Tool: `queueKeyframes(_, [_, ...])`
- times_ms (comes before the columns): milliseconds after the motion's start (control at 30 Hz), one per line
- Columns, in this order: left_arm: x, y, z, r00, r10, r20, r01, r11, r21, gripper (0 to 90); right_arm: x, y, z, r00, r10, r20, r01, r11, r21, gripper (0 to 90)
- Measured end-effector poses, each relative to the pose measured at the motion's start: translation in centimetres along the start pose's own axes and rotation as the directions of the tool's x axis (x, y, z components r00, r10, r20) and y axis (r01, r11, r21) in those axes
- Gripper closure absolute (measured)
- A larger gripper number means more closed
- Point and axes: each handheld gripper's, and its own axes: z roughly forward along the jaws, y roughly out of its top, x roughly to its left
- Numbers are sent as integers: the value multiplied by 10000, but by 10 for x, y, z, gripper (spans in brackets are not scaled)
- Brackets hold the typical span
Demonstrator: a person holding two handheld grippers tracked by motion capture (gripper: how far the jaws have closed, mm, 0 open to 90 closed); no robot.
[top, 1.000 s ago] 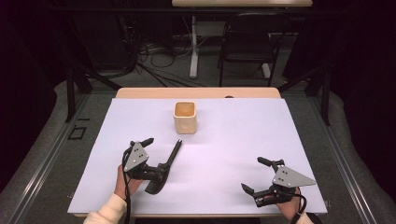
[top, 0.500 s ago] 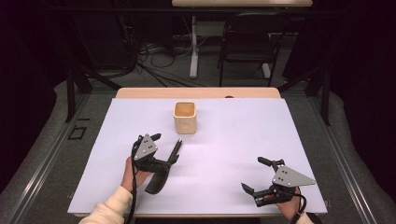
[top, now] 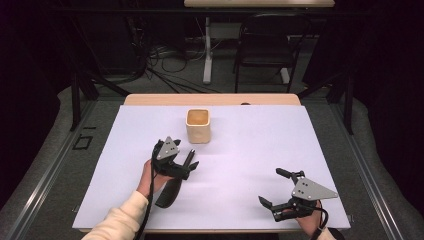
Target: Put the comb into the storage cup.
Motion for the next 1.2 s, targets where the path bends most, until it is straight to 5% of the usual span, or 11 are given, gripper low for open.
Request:
queueKeyframes(133, [3, 2, 8, 9999, -23, 122, 19, 9992, 392, 24, 0, 0, 0, 10000, 30, 5, -30, 10000, 47, 0])
queueKeyframes(333, [8, 4, 16, 9999, -12, 165, -1, 9969, 793, 182, 0, 0, 0, 10000, 36, -28, -36, 10000, 48, 0])
queueKeyframes(367, [9, 4, 17, 9999, 14, 133, -26, 9960, 892, 289, 0, 0, 0, 10000, 25, -33, -25, 10000, 85, 0])
queueKeyframes(533, [14, 4, 24, 9995, -111, 279, 80, 9940, 1093, 443, 0, 0, 1, 10000, -38, -35, 38, 10000, 80, 0])
queueKeyframes(633, [16, 4, 28, 9997, -114, 207, 86, 9910, 1333, 644, 1, 0, 1, 10000, 19, -69, -18, 9998, 184, 0])
queueKeyframes(800, [19, 1, 38, 9994, -112, 325, 54, 9849, 1733, 830, 1, 0, 1, 10000, 11, -88, -9, 9999, 165, 0])
queueKeyframes(1200, [24, 3, 56, 9986, -475, 252, 397, 9669, 2519, 900, 1, 0, 1, 10000, 16, -73, -15, 9998, 177, 0])
